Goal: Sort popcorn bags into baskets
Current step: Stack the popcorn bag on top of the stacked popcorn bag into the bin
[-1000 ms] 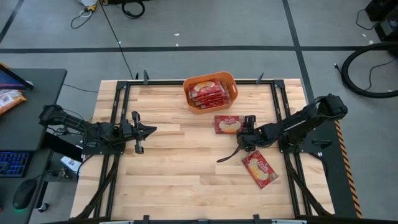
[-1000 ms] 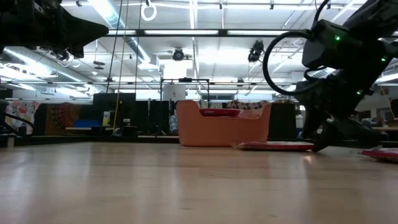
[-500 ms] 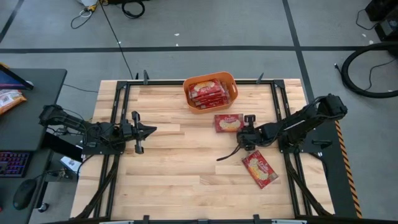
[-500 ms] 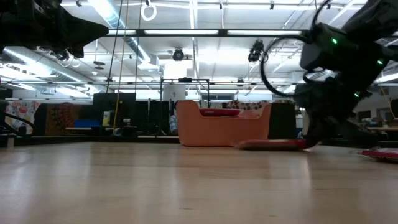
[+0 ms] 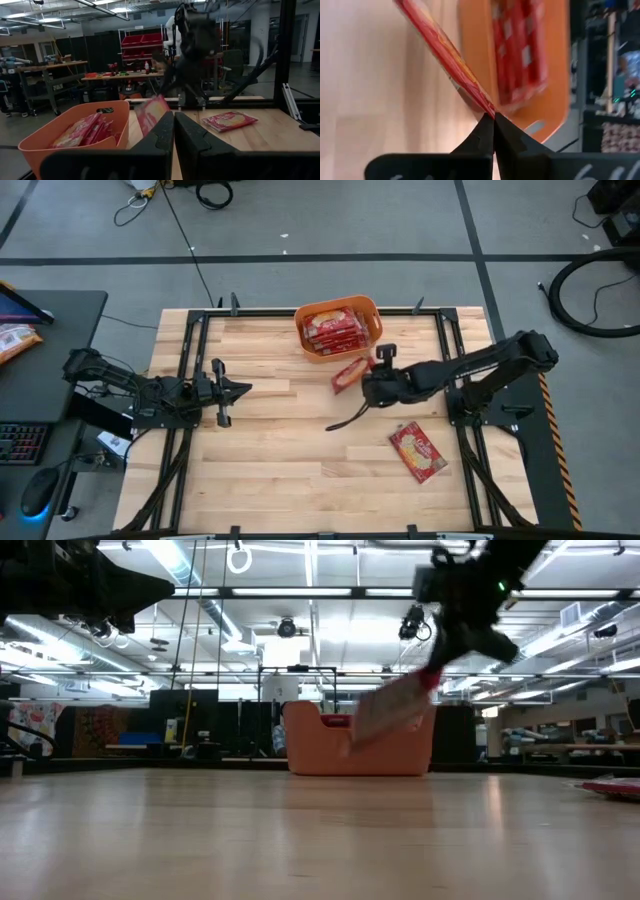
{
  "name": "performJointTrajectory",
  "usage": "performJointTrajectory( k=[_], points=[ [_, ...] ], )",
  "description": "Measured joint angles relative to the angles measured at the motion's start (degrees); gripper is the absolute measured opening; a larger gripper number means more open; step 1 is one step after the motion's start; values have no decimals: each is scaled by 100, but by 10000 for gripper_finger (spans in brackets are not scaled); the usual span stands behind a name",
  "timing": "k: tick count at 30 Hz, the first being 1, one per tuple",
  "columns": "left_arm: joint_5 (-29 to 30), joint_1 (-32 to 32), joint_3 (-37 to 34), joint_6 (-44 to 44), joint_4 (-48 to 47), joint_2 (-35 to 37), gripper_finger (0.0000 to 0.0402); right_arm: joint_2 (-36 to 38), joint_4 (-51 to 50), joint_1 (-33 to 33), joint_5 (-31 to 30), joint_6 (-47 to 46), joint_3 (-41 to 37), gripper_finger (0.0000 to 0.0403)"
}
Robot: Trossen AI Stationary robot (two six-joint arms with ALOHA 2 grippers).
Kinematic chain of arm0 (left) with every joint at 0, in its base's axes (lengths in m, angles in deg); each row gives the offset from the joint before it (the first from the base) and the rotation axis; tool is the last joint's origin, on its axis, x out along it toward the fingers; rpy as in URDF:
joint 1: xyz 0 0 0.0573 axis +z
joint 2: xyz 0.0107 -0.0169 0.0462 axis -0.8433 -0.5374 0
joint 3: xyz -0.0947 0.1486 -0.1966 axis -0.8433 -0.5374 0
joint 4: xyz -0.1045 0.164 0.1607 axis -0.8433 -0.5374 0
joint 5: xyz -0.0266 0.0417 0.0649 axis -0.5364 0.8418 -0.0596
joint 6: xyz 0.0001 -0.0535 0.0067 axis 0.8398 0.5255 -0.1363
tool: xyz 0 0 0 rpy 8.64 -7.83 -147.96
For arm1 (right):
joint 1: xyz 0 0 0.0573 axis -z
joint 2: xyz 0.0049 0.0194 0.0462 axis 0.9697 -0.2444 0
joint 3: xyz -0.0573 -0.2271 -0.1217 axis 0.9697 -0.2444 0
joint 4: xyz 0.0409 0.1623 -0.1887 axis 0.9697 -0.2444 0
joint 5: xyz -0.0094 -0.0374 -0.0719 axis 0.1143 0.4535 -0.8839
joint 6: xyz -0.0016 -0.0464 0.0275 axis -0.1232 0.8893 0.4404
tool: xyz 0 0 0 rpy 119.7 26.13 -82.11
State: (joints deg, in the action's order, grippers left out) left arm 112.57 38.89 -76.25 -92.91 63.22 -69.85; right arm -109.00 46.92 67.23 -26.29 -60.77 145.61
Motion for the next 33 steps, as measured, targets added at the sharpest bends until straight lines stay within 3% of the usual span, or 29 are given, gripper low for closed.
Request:
performJointTrajectory(
  k=[9, 17, 23, 33],
  points=[
    [0, 1, 0, 0, 0, -1, 18, 0, 157, 537, -239, 1342, 1215, 5],
    [0, -1, 0, 1, 0, 1, 18, 2, 1005, 1280, -192, 2459, 1412, 4],
    [0, -1, 0, -2, 0, -1, 18, 2, 1507, 2075, 433, 2516, 1291, 4],
    [0, -1, 0, -2, 0, -1, 18, 2, 3193, 3206, 2011, 2661, 532, 9]
  ],
)
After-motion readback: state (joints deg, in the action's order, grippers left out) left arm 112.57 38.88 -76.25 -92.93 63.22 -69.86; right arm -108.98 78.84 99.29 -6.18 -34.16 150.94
